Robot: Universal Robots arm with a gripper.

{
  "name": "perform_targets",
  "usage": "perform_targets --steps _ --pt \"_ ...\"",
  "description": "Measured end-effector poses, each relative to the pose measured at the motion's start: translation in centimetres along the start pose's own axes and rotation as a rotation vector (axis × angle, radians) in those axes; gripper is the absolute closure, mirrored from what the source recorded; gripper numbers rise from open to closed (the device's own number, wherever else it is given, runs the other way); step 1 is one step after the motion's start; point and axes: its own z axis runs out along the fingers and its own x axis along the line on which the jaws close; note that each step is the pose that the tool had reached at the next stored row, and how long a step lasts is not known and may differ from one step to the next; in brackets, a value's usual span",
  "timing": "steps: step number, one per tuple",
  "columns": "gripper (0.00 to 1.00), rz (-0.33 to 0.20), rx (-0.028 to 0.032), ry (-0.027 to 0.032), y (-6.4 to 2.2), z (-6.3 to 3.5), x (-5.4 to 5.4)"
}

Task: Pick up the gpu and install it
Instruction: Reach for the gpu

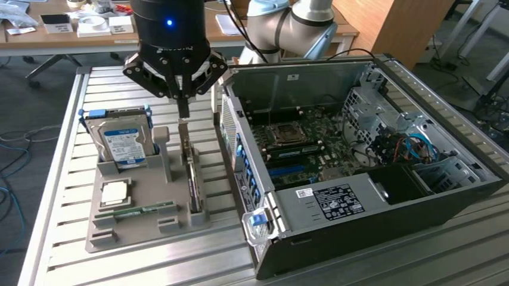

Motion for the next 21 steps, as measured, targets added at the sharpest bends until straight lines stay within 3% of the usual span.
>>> perform_targets --steps 11,21 --pt "0.89 0.0 -0.0001 -0.0001 -1.7 0.08 0.0" --pt "0.89 0.0 -0.0001 -0.0001 -1.81 0.21 0.3"
